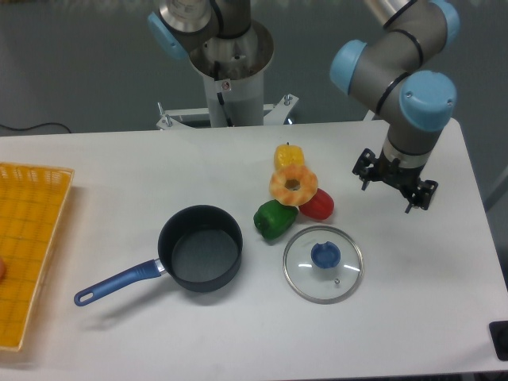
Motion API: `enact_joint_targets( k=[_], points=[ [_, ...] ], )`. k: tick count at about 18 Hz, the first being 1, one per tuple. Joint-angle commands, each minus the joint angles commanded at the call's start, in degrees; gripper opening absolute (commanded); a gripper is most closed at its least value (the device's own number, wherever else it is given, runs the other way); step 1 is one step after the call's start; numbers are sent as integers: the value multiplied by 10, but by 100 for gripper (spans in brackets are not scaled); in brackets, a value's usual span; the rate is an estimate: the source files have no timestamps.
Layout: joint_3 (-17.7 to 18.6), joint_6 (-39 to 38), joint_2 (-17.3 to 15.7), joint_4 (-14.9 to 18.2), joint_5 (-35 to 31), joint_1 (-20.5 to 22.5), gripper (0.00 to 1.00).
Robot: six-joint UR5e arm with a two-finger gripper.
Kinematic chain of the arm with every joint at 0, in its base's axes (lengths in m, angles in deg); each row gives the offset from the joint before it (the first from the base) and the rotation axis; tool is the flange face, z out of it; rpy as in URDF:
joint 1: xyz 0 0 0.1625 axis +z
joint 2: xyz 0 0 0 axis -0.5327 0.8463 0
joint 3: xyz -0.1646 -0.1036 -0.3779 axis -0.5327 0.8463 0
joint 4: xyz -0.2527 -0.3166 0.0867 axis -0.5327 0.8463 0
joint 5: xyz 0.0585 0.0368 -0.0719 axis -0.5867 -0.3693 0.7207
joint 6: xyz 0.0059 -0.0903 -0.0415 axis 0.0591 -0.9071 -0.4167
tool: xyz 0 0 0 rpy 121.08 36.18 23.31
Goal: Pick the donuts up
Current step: 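Move the open gripper toward the orange donut ring on the peppers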
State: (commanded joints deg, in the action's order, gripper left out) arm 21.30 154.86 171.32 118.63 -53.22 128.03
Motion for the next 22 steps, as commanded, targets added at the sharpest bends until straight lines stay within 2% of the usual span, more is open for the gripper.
enact_joint_targets(
  k=[4,9,12,17,22],
  points=[
    [30,-12,-25,-5,-4,-2,100],
    [79,-60,-41,-10,-2,-5,100],
    [97,-69,-49,-21,-1,-6,100],
    [113,-74,-57,-22,1,-7,100],
    [123,-124,-61,-22,4,-29,100]
  ],
)
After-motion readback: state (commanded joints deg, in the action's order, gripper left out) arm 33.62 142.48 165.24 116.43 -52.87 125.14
